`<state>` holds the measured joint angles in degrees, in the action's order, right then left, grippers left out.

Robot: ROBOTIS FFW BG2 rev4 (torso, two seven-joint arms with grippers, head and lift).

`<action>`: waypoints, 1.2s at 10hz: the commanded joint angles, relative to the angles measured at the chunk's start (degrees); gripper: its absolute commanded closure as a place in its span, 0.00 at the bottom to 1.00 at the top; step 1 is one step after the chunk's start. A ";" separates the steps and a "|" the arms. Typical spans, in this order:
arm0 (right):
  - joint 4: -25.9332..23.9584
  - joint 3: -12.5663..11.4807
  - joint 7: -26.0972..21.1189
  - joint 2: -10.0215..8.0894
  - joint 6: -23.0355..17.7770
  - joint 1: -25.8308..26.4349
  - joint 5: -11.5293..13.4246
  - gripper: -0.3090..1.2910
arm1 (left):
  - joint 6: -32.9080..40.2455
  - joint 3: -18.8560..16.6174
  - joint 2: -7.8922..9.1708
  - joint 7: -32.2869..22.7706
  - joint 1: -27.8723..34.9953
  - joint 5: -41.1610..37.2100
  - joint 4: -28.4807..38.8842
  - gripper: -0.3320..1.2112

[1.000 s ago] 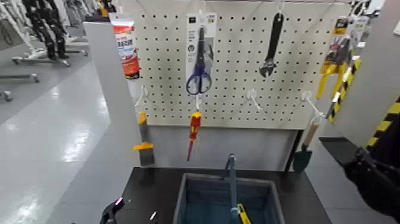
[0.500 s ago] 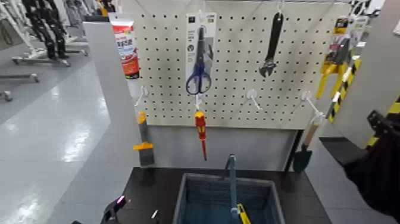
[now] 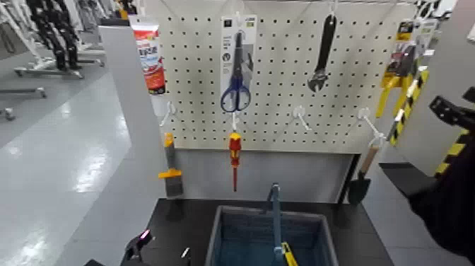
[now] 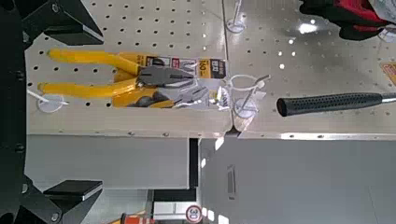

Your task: Put the yellow pliers into the crate.

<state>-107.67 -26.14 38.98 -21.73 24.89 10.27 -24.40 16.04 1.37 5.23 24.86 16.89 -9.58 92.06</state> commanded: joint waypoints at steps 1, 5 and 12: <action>5.80 2.23 3.82 -1.83 -0.72 5.72 -0.03 0.33 | 0.05 0.21 0.04 0.01 -0.19 0.00 -0.04 0.28; 15.73 6.71 9.97 -3.14 -4.32 13.46 -1.61 0.33 | 0.05 0.39 0.04 0.10 -0.45 0.00 -0.13 0.28; 29.71 14.62 18.76 -4.81 -6.43 22.69 -7.68 0.33 | 0.05 0.83 0.30 0.18 -1.06 0.09 -0.22 0.28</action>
<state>-78.56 -11.98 57.79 -26.47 18.36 32.45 -31.92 16.08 2.12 5.54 25.05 15.87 -9.49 91.84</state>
